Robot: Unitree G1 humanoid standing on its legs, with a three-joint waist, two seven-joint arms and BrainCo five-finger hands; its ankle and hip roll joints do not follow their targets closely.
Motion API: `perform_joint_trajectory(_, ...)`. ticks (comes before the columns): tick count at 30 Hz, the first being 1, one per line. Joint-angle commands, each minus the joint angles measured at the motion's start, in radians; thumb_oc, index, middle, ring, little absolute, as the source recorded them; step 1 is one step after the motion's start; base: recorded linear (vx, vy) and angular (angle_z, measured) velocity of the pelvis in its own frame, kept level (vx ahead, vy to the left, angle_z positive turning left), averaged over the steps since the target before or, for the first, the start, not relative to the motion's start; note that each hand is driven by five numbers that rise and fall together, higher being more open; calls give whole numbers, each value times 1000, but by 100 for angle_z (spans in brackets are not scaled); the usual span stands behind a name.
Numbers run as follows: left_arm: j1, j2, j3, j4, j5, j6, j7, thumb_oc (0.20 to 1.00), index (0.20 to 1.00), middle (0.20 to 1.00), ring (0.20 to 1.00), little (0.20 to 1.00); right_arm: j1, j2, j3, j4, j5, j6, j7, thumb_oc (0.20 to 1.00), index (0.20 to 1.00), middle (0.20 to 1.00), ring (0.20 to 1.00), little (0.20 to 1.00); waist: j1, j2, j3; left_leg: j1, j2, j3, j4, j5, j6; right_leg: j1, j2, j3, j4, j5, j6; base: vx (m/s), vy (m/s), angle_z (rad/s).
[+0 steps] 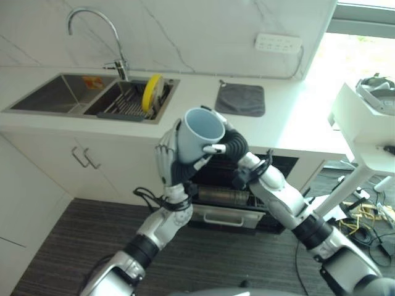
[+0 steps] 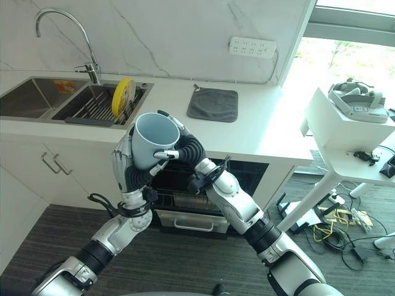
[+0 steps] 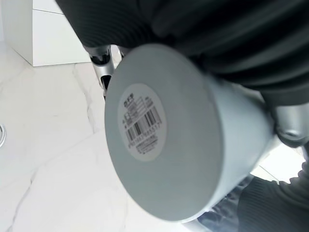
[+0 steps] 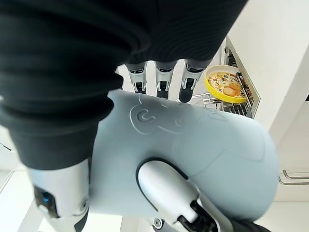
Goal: Place the dishes in the dishwasher.
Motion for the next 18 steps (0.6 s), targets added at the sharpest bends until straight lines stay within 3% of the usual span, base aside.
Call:
perform_joint_trajectory(1,-142,-4,-127,3,42,-58,-18,200,200,200,200,200,-144,50,0,-1,23,-18,2,1000,1000,1000,1000,1000,33,-25,22,-39,29,0,30,-17,13,80,-100,46,108,-184,80,0,0,0)
perform_joint_trajectory(4,-138,-6,-136,4,52,-55,-22,200,200,200,200,200,-150,48,-2,1,12,-12,3,1000,1000,1000,1000,1000,34,-26,21,-39,28,0,30,-17,13,80,-99,47,106,-185,79,0,0,0)
perform_joint_trajectory(5,-140,-5,-138,6,51,-51,-26,200,200,200,200,200,-150,46,0,0,2,-18,4,896,896,896,896,896,34,-26,21,-39,28,-1,29,-18,13,80,-98,48,106,-185,80,0,0,0)
perform_joint_trajectory(7,-142,-3,-141,12,50,-52,-31,200,200,200,200,200,-156,44,-1,-3,-27,-39,-7,200,200,200,200,200,33,-27,23,-39,27,-1,30,-18,14,78,-98,49,107,-184,80,0,0,0)
perform_joint_trajectory(10,-143,-1,-150,15,60,-47,-38,200,200,200,200,200,-163,36,-1,-11,-49,-44,-13,200,200,200,200,200,32,-27,25,-39,27,0,32,-20,15,78,-98,49,107,-183,80,0,0,0)
perform_joint_trajectory(11,-138,2,-161,15,56,-11,-63,200,200,200,200,200,-167,32,-1,-12,-57,-44,-17,200,200,200,200,200,33,-25,27,-39,26,-2,32,-20,15,77,-99,49,110,-184,80,0,0,0)
perform_joint_trajectory(18,-158,28,-194,21,72,91,-156,200,200,200,200,200,-181,25,3,-14,-101,-59,-48,200,200,200,200,200,30,-19,30,-40,25,-1,38,-23,18,79,-99,52,110,-186,80,0,0,0)
